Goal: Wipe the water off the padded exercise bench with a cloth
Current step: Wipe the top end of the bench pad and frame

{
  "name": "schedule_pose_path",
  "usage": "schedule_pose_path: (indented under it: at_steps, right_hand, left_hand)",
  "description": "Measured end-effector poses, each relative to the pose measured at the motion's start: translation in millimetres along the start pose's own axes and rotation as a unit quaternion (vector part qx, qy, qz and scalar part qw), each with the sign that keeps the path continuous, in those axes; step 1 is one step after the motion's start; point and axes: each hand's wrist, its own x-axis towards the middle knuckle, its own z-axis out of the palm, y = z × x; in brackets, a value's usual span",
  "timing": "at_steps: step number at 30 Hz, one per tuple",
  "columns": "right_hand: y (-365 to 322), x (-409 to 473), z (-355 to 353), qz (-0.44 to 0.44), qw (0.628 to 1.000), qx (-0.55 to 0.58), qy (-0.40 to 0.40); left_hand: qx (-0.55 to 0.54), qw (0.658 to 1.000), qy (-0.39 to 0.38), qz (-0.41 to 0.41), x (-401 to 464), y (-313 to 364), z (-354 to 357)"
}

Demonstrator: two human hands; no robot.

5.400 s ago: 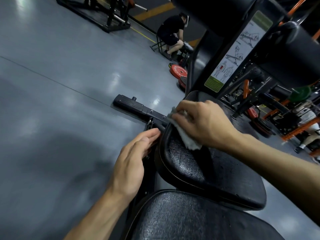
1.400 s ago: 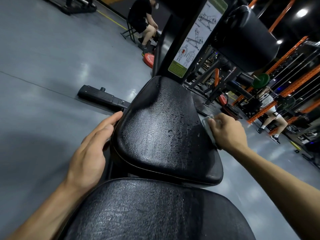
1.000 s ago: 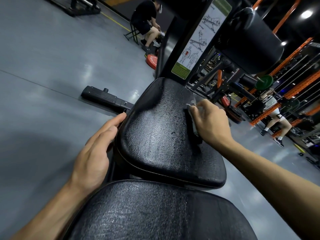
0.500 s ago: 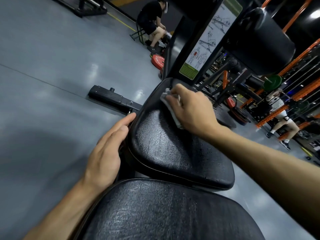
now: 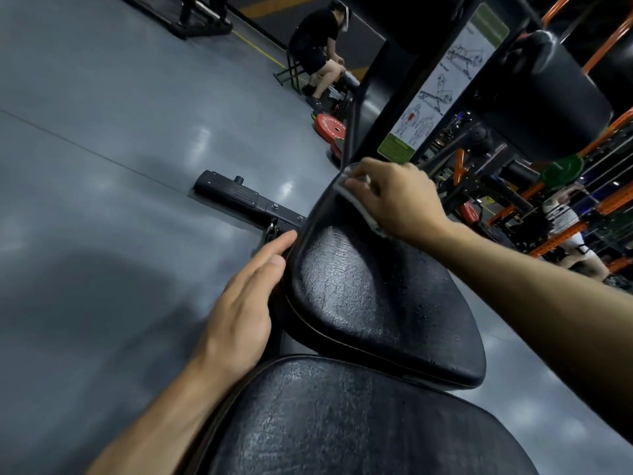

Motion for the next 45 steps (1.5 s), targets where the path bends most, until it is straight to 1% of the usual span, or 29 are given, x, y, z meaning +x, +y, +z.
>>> schedule_pose_path:
  at_steps: [3, 7, 10, 12, 15, 17, 18, 19, 20, 22, 23, 25, 27, 30, 31, 32, 34, 35, 37, 38, 39, 41, 43, 45]
  right_hand:
    - [9, 29, 10, 0.028, 0.999, -0.038, -0.010]
    - [3, 63, 13, 0.029, 0.993, -0.091, -0.066]
    - [-10, 74, 10, 0.024, 0.990, -0.091, -0.109]
    - [-27, 73, 9, -0.012, 0.981, -0.068, -0.179]
    - [-56, 71, 2, -0.104, 0.945, -0.040, -0.308]
    - [-63, 83, -1, -0.124, 0.919, -0.068, -0.367]
    - [-60, 92, -2, -0.118, 0.913, -0.102, -0.378]
    - [-55, 100, -1, -0.106, 0.913, -0.136, -0.370]
    - [-49, 106, 0, -0.081, 0.923, -0.163, -0.339]
    - [-36, 113, 4, 0.000, 0.949, -0.182, -0.255]
    - [-33, 113, 5, 0.029, 0.954, -0.185, -0.233]
    - [-39, 114, 10, 0.061, 0.952, -0.193, -0.228]
    - [-52, 115, 11, 0.070, 0.938, -0.200, -0.274]
    - [-90, 102, 16, -0.014, 0.883, -0.195, -0.427]
    - [-104, 92, 16, -0.036, 0.868, -0.192, -0.457]
    - [-114, 86, 18, -0.057, 0.860, -0.196, -0.467]
    - [-120, 82, 19, -0.089, 0.855, -0.223, -0.460]
    - [-117, 84, 18, -0.099, 0.861, -0.239, -0.438]
    - [-97, 91, 15, -0.068, 0.901, -0.231, -0.361]
    - [-89, 91, 11, -0.038, 0.921, -0.201, -0.332]
    - [-87, 87, 6, -0.028, 0.933, -0.167, -0.319]
    - [-96, 73, 1, -0.067, 0.928, -0.127, -0.344]
    - [-121, 50, -7, -0.140, 0.909, -0.126, -0.371]
    - [-143, 28, -11, -0.211, 0.891, -0.140, -0.377]
  left_hand:
    - [0.022, 1.000, 0.006, 0.004, -3, 3, 0]
    - [0.004, 1.000, 0.013, -0.006, -5, 6, 0]
    - [-0.006, 0.999, 0.040, -0.014, -1, 7, -7]
    - [-0.011, 0.998, 0.063, -0.023, 4, 10, -13]
    - [-0.010, 0.996, 0.088, -0.026, 7, 14, -21]
    - [-0.013, 0.995, 0.097, -0.026, 7, 16, -23]
    - [-0.013, 0.995, 0.100, -0.027, 6, 16, -24]
    - [-0.013, 0.994, 0.101, -0.030, 6, 17, -25]
    - [-0.011, 0.994, 0.100, -0.032, 6, 17, -26]
    - [-0.006, 0.995, 0.098, -0.029, 8, 19, -28]
    - [-0.007, 0.995, 0.098, -0.028, 9, 21, -28]
    - [-0.007, 0.995, 0.095, -0.027, 11, 21, -28]
    - [-0.001, 0.995, 0.091, -0.028, 12, 20, -28]
    - [0.006, 0.993, 0.117, -0.031, 12, 17, -28]
    - [0.007, 0.991, 0.132, -0.034, 13, 17, -28]
    - [0.008, 0.989, 0.143, -0.036, 13, 17, -29]
    - [0.010, 0.988, 0.153, -0.036, 13, 18, -31]
    - [0.007, 0.988, 0.153, -0.037, 12, 18, -32]
    - [0.000, 0.988, 0.149, -0.039, 11, 18, -31]
    - [-0.001, 0.988, 0.147, -0.041, 11, 19, -31]
    - [-0.001, 0.988, 0.148, -0.043, 11, 20, -31]
    - [-0.002, 0.986, 0.159, -0.043, 14, 20, -31]
    - [-0.007, 0.984, 0.176, -0.041, 16, 21, -33]
    - [-0.008, 0.982, 0.183, -0.043, 17, 22, -33]
